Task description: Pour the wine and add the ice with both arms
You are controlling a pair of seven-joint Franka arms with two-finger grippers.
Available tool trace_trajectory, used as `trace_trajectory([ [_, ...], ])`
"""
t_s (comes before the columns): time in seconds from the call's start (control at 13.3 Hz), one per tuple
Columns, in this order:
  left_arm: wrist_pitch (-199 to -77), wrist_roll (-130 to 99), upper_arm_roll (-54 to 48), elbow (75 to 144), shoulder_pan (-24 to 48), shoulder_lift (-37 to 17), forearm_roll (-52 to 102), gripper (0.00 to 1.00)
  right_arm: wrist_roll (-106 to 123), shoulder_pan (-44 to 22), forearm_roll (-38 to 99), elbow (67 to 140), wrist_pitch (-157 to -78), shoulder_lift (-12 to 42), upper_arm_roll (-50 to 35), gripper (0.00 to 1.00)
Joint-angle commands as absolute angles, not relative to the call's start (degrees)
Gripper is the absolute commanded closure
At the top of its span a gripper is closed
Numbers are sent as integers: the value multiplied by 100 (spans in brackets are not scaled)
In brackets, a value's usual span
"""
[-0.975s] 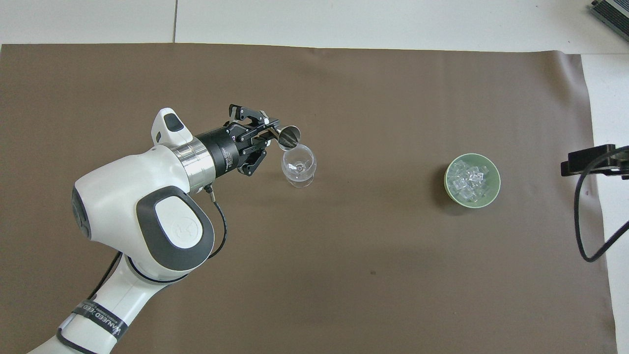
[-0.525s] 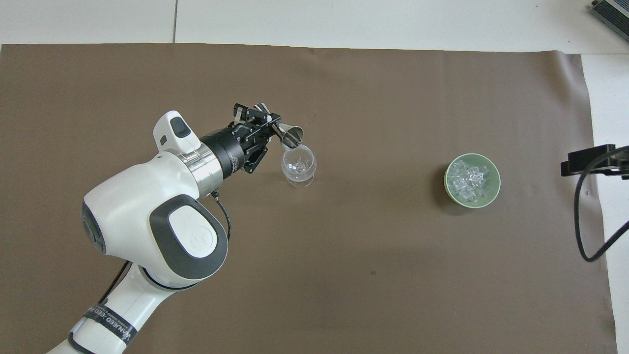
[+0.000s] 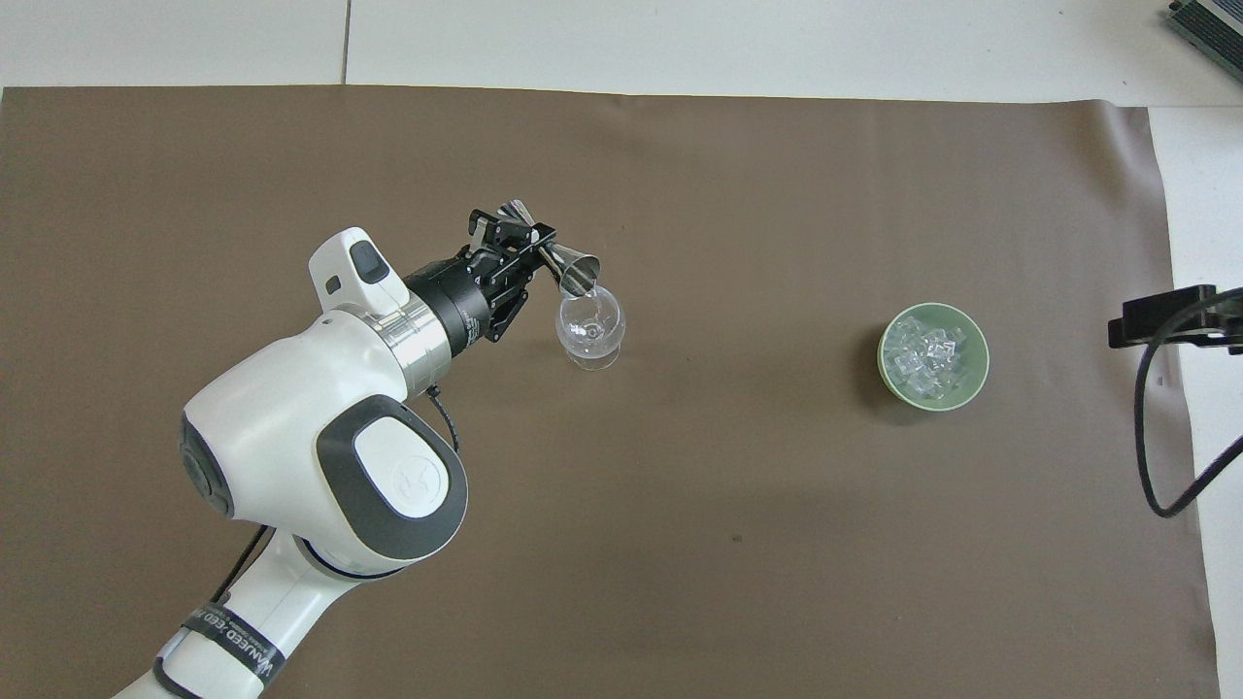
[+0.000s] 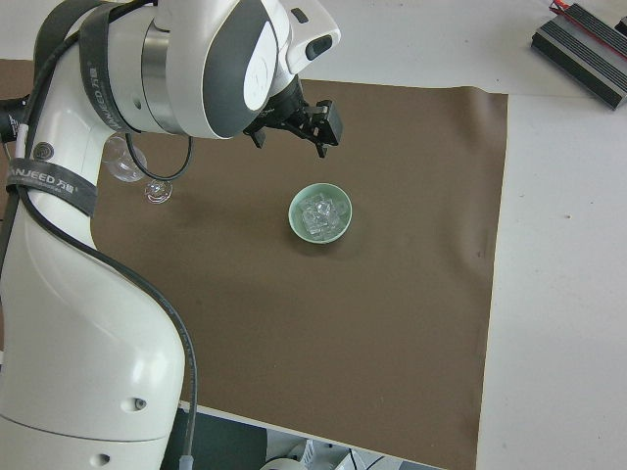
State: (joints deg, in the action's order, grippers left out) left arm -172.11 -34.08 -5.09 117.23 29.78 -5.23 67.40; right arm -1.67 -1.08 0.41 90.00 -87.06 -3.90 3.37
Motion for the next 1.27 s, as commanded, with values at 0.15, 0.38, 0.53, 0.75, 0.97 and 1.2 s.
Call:
trace_trajectory([
  [0.15, -17498, -2910, -431, 11839, 3120, -492, 6653, 100, -62, -53, 149, 9097, -8701, -483, 325, 0],
  [0.38, -17675, -2690, -431, 11839, 3182, -545, 6653, 100, -62, -53, 149, 9097, -8701, -483, 325, 0],
  [0.53, -17762, -2514, -431, 11839, 3182, -545, 6653, 100, -62, -53, 149, 9097, -8692, -483, 325, 0],
  [0.75, -17956, -2181, -431, 11874, 3243, -554, 6653, 100, -62, -53, 149, 9097, -8701, -483, 325, 0],
  [0.97, -18193, -1742, -431, 11892, 3339, -589, 6662, 100, -62, -53, 149, 9097, -8701, -483, 325, 0],
  [1.2, -18404, -1495, -431, 11918, 3418, -624, 6662, 100, -62, -53, 149, 9097, -8701, -483, 325, 0],
])
